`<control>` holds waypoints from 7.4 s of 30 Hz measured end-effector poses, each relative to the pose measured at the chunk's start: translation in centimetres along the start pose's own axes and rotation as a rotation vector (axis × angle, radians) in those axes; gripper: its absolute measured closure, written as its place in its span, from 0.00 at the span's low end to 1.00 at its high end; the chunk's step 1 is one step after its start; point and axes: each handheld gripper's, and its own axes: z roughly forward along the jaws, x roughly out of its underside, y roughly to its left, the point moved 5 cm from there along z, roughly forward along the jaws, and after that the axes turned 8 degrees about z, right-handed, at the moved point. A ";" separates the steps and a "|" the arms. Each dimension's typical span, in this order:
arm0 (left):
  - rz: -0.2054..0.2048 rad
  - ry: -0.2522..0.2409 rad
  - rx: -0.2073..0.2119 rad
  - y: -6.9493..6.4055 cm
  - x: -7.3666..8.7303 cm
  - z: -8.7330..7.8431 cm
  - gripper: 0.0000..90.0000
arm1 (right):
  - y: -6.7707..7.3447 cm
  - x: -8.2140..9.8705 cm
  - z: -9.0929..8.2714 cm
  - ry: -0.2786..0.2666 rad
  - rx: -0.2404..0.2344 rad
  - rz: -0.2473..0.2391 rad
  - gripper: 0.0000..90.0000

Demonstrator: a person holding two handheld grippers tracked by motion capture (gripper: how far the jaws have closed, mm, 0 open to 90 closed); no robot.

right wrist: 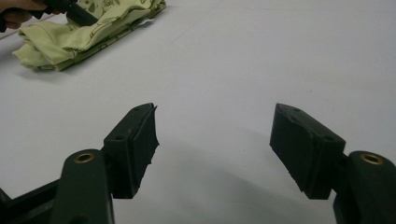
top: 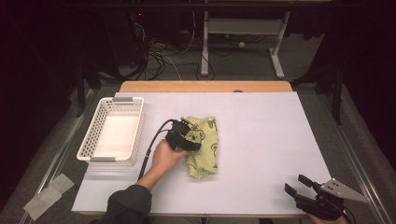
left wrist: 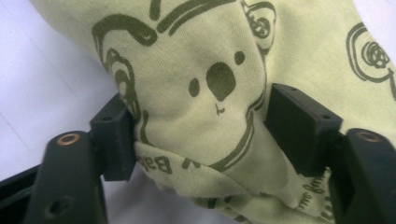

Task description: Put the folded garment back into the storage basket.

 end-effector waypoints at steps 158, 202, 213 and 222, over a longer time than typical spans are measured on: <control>-0.089 -0.198 0.089 3.8 3.3 -17.1 0.73 | 0.2 0.1 0.1 0.009 -0.007 -0.022 0.37; -0.213 -0.264 0.033 8.9 6.6 -22.2 0.73 | 0.0 0.1 0.2 0.012 0.004 -0.011 0.37; -0.262 -0.280 0.009 10.7 7.8 -23.6 0.73 | -0.1 0.1 0.2 0.013 0.008 -0.006 0.37; -0.311 -0.282 -0.010 12.7 9.2 -23.9 0.73 | -0.2 0.1 0.2 0.016 0.011 0.003 0.37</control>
